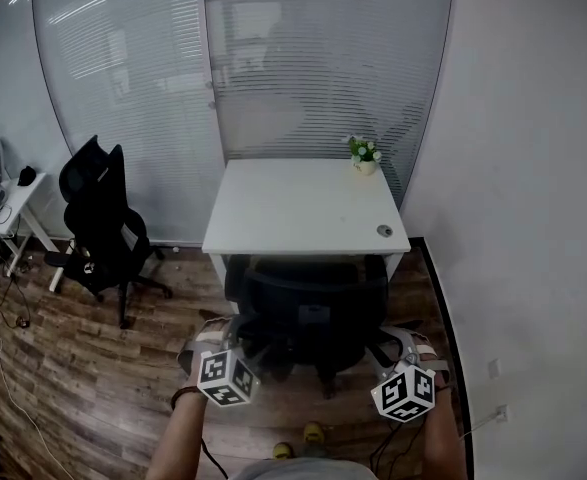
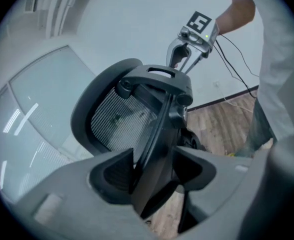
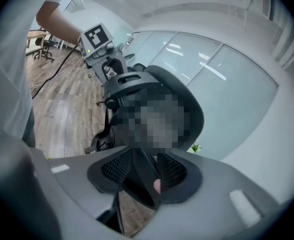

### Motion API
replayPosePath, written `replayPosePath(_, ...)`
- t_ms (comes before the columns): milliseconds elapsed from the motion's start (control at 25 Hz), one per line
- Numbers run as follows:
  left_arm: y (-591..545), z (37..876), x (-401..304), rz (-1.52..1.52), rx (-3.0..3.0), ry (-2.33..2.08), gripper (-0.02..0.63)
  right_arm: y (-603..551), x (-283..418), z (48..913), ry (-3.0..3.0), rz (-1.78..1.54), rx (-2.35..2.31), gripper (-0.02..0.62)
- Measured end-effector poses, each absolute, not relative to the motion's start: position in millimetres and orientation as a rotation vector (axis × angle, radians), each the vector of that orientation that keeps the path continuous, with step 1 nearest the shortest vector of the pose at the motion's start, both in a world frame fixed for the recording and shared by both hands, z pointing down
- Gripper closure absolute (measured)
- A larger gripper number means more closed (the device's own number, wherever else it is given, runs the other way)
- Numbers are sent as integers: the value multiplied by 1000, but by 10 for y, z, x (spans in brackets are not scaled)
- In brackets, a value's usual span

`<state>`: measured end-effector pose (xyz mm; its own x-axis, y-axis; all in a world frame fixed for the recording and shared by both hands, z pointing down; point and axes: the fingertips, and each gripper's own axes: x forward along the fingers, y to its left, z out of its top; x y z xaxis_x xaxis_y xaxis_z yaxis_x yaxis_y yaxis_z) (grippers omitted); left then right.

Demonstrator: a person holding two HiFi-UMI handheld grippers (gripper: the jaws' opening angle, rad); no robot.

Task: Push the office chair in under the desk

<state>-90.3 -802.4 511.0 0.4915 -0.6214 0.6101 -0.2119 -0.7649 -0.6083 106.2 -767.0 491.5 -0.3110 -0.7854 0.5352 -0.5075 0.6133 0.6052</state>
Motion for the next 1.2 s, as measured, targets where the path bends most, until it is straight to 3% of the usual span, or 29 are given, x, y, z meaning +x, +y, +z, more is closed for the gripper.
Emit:
replayPosePath(520,-7866,4713,-1107,-906,-2484,1016,435,-7472,1193,4504,-2169,-194,1396,455)
replayPosePath(1200,-7947,4242,-1322,-486,-2600,1419,570,-7471,1281,4149,-2271,-38,1757,586)
